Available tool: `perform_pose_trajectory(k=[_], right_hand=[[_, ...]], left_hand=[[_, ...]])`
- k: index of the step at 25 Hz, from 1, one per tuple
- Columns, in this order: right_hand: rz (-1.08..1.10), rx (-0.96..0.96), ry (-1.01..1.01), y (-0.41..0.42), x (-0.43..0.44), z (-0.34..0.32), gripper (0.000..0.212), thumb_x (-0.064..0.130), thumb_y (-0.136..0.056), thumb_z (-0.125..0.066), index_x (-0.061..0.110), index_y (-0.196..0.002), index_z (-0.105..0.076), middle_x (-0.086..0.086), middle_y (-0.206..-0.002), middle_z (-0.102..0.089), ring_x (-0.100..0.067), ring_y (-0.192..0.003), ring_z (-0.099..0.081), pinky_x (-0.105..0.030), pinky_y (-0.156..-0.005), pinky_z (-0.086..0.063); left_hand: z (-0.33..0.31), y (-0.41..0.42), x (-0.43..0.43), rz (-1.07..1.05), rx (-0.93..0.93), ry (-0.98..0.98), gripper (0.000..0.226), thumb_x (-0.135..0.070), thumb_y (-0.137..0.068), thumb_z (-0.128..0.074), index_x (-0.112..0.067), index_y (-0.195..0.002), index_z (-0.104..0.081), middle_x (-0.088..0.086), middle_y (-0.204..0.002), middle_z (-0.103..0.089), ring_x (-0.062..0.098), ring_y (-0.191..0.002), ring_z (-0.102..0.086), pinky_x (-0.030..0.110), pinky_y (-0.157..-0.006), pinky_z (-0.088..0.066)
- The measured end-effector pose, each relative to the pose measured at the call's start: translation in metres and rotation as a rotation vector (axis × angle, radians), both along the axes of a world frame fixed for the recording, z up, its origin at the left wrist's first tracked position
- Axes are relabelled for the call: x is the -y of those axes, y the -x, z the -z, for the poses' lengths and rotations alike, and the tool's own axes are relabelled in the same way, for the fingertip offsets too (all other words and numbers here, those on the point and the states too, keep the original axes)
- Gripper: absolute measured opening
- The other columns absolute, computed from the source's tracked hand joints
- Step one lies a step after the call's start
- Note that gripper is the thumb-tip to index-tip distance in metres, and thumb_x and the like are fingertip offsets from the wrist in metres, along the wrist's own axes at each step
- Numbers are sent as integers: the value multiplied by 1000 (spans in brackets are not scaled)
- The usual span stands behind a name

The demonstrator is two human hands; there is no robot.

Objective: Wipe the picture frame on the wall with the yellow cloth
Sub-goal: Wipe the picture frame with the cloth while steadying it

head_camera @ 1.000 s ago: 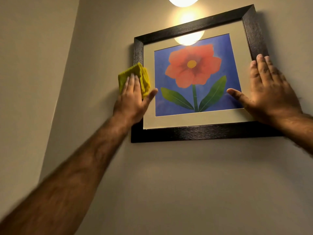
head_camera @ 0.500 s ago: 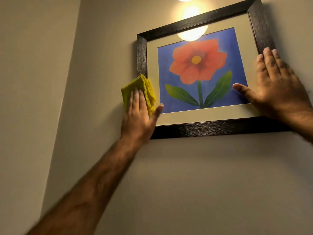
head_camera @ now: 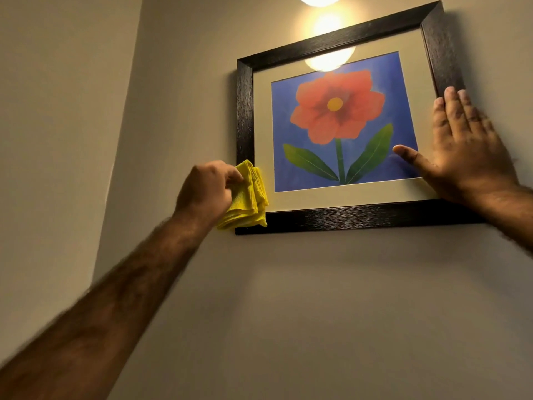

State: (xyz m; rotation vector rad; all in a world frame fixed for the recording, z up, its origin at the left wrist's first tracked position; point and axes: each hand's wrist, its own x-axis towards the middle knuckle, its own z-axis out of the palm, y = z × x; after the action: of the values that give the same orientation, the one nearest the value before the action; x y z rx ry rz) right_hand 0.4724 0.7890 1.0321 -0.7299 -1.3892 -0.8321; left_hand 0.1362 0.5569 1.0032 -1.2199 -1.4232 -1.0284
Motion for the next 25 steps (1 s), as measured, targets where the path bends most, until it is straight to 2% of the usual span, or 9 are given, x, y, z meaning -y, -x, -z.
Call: perform_pose_trajectory(k=[2, 6, 8, 11, 16, 19, 21, 23, 25], right_hand=[[2, 2, -1, 0, 0, 0, 112, 84, -87, -20, -1, -160, -13, -19, -171, -9, -33, -159, -11, -47, -127, -12], [-1, 12, -2, 1, 1, 0, 112, 83, -87, -21, -1, -160, -13, -19, -171, -9, -33, -159, -11, -48, -127, -13], [-4, 7, -5, 1, 1, 0, 112, 83, -87, -22, -1, -160, -13, -19, -171, -9, -33, -159, -11, -48, -127, -13], [-10, 5, -12, 1, 1, 0, 111, 82, -88, -22, -2, -160, -14, -21, -170, -10, -34, -159, -12, -49, -127, -13], [-22, 9, 10, 0, 1, 1, 110, 82, -89, -21, -1, -160, -14, -19, -171, -10, -32, -159, -11, -47, -127, -12], [-62, 16, 54, 0, 10, 6, 108, 80, -90, -23, -1, -160, -13, -19, -171, -9, -32, -159, -10, -47, -128, -11], [-87, 102, -26, 10, 25, 16, 103, 75, -93, -29, -2, -160, -14, -21, -170, -11, -34, -159, -11, -48, -128, -13], [-175, 301, -175, 39, 55, 33, 96, 69, -96, -38, -2, -158, -24, -22, -167, -23, -34, -157, -20, -47, -127, -21], [-431, 480, -232, 83, 95, 56, 85, 63, -96, -47, 1, -154, -39, -18, -159, -43, -31, -149, -41, -41, -120, -37]], left_hand=[[-11, 2, 2, -10, 61, -4, 27, -7, -83, -78, -16, -108, -73, 11, -118, -72, 30, -107, -67, 41, -92, -57], [-29, 22, 6, -34, 342, 105, 66, -35, -76, -86, -13, -133, -59, 14, -134, -63, 32, -120, -61, 43, -99, -50], [-29, 31, 6, 57, 435, 178, 60, -41, -76, -84, -10, -125, -67, 13, -123, -71, 30, -110, -67, 44, -96, -56], [-23, 34, 4, 302, 564, 136, 48, -33, -75, -86, -6, -113, -72, 16, -112, -74, 30, -101, -71, 50, -87, -62], [-16, 32, 4, 312, 549, 71, 46, -33, -75, -86, -8, -110, -70, 13, -109, -72, 29, -99, -71, 49, -80, -64], [-9, 37, 11, 446, 648, 64, 41, -27, -75, -87, -6, -107, -71, 12, -107, -73, 27, -99, -71, 42, -75, -64], [0, 41, 21, 515, 699, 43, 41, -23, -76, -86, -4, -108, -69, 10, -105, -72, 24, -98, -72, 37, -68, -63], [12, 45, 38, 550, 730, 14, 35, -20, -77, -85, -7, -105, -68, 6, -99, -72, 21, -94, -71, 29, -58, -61], [25, 49, 55, 588, 760, 1, 28, -20, -78, -84, -12, -99, -68, 4, -96, -72, 20, -91, -71, 28, -56, -59]])
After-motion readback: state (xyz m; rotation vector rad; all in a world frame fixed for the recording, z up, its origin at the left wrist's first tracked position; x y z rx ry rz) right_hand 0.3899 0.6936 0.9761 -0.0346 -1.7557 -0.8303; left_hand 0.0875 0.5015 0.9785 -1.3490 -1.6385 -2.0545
